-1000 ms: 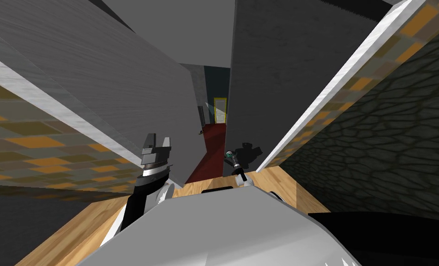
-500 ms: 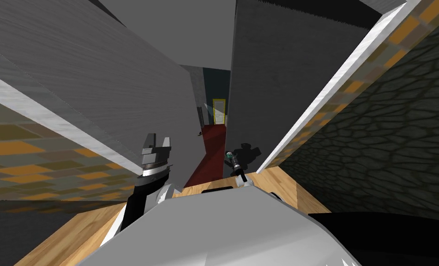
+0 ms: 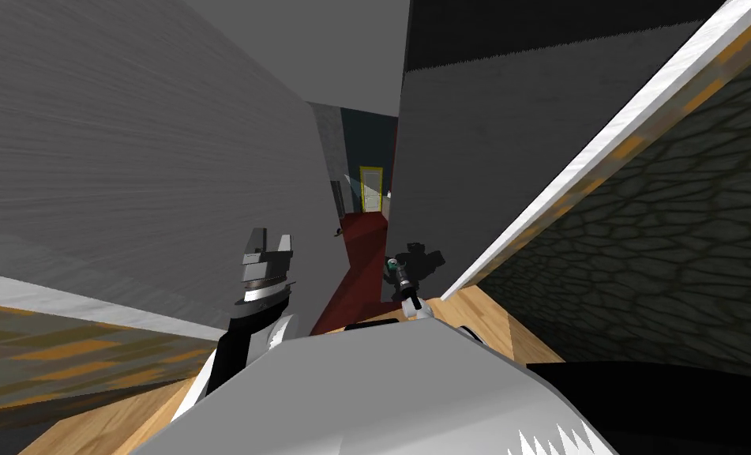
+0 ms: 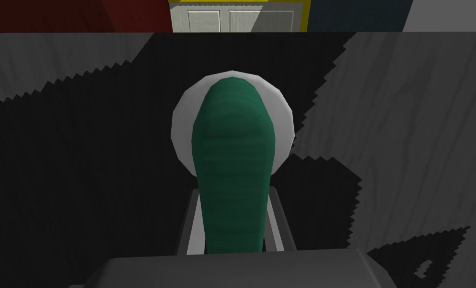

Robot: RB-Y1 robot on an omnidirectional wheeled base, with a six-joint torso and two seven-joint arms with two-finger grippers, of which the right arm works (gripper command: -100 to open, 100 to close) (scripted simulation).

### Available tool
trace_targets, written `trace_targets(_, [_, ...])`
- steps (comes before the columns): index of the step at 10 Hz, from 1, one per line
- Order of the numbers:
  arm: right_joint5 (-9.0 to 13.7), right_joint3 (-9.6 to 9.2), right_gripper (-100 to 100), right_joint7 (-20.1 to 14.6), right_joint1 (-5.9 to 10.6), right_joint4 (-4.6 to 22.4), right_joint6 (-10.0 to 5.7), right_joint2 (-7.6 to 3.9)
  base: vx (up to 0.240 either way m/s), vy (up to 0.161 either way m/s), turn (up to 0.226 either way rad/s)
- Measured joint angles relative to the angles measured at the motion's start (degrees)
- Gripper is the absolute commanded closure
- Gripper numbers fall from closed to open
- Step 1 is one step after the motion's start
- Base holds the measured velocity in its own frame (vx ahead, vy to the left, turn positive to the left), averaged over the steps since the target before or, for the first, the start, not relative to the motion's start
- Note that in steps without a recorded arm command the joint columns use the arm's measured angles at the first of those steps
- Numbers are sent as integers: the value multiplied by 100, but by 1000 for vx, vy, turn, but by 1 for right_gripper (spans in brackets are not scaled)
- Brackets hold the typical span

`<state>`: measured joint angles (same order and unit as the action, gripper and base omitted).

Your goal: Push the door open

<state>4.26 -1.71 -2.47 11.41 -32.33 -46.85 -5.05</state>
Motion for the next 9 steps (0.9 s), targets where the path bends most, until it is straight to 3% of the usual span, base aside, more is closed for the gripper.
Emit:
trace_targets(2, [38,33,100,25,23,64,-31,-19,202,88,-141])
trace_targets(3, [54,50,100,65,-48,-60,34,-1,181,85,-160])
trace_targets(5, [108,108,100,120,75,176,-80,7,193,82,-190])
trace_targets(6, [125,123,100,155,-12,13,-5,16,195,86,-155])
trace_targets(8, [175,178,100,234,17,26,21,49,188,84,-174])
trace_targets(9, [210,219,100,256,173,317,-105,54,125,65,-62])
